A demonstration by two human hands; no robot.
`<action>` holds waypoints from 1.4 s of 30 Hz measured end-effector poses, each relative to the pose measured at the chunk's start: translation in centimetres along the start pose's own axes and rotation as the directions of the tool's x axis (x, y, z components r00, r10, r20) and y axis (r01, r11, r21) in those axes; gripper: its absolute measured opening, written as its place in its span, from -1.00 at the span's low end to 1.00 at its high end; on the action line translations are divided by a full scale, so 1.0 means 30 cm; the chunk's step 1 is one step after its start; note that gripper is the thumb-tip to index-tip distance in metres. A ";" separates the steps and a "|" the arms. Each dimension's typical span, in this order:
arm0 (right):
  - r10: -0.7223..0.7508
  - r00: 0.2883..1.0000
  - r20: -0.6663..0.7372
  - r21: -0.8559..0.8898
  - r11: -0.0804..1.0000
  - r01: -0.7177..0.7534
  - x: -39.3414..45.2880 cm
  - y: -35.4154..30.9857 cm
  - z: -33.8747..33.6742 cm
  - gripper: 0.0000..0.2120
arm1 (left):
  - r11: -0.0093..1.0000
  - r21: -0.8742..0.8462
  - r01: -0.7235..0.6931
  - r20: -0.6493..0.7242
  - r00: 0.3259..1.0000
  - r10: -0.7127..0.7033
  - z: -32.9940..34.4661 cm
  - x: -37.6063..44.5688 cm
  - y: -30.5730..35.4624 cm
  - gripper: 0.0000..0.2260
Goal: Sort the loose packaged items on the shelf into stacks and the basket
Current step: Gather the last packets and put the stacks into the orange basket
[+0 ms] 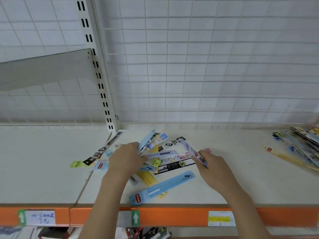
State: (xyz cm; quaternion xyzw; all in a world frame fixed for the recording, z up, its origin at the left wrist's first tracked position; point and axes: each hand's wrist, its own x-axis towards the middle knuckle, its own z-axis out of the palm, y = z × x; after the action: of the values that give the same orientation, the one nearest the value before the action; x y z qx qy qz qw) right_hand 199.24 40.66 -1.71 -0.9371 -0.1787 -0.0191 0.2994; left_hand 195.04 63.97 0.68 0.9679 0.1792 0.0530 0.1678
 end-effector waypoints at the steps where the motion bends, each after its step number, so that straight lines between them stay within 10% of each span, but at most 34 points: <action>1: -0.001 1.000 0.005 0.002 1.000 0.001 -0.002 0.000 0.000 -0.61 | 1.000 0.029 -0.007 0.047 0.999 0.006 0.017 0.007 0.008 -0.76; 9: -0.042 0.997 0.062 -0.015 0.999 0.043 -0.006 0.014 0.009 -0.71 | 1.000 0.017 0.025 -0.010 1.000 -0.024 0.028 0.017 0.011 -0.89; 17: -0.220 0.941 0.257 0.023 0.975 0.222 -0.024 -0.064 0.037 -0.69 | 0.949 -0.313 0.045 -0.263 0.956 -0.132 -0.074 -0.068 -0.047 -0.60; 25: -0.272 0.878 0.394 -0.071 0.943 0.324 -0.008 -0.128 0.096 -0.75 | 0.897 -0.442 0.025 -0.368 0.906 -0.207 -0.077 -0.132 -0.164 -0.87; 42: -0.138 0.989 0.056 -0.127 0.981 0.144 0.016 -0.118 0.015 -0.80 | 0.767 -0.641 -0.031 -0.325 0.916 -0.235 -0.106 -0.163 -0.178 -0.84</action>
State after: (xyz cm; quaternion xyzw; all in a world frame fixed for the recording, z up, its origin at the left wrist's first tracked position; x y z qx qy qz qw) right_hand 198.43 43.76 -0.06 -0.9399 -0.2497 -0.0301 0.2310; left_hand 188.20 67.87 1.63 0.8125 0.2339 0.2908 0.4479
